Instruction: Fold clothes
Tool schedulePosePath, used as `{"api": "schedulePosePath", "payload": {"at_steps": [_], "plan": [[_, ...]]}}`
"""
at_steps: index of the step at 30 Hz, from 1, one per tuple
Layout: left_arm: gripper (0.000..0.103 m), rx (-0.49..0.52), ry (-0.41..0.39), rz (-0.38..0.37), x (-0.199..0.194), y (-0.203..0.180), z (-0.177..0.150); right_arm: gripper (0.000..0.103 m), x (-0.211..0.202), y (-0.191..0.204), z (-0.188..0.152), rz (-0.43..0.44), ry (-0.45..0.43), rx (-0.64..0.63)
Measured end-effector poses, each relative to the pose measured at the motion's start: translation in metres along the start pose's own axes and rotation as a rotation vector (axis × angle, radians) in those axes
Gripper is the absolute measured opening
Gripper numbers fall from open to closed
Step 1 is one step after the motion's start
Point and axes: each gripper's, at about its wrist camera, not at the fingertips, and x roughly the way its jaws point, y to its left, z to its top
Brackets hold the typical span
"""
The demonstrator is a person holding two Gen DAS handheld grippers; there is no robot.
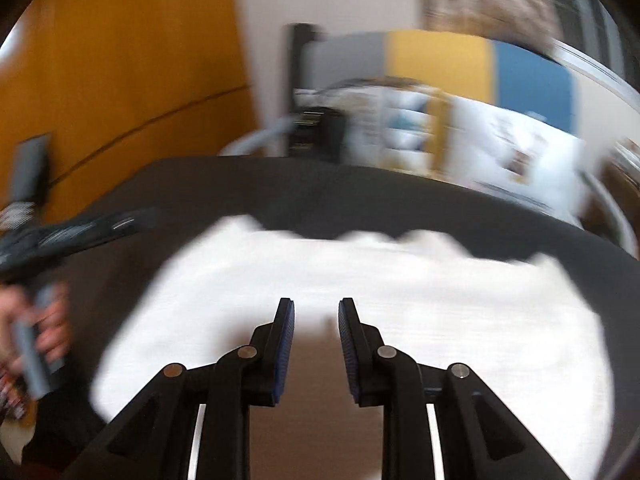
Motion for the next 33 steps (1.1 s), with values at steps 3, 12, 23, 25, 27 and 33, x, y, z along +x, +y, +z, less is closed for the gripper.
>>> {"api": "schedulePosePath", "payload": {"at_steps": [3,12,23,25,27,33], "plan": [[0.021,0.103,0.103,0.074,0.036,-0.031,-0.014,0.023,0.023,-0.058,0.021,-0.151,0.053,0.04],[0.025,0.223,0.065,0.221,0.054,-0.049,-0.046,0.023,0.021,-0.128,-0.007,-0.186,0.176,0.096],[0.025,0.281,0.126,0.223,0.053,-0.072,-0.037,0.025,-0.01,-0.121,-0.03,-0.22,0.134,0.15],[0.025,0.249,0.11,0.235,0.051,-0.075,-0.03,0.025,-0.022,-0.119,-0.022,-0.186,0.062,0.189],[0.025,0.218,0.091,0.248,0.05,-0.079,-0.024,0.025,-0.031,-0.111,-0.013,-0.101,-0.015,0.211],[0.025,0.223,0.116,0.342,0.081,-0.081,-0.028,0.025,0.014,-0.058,0.001,-0.049,0.103,0.006]]}}
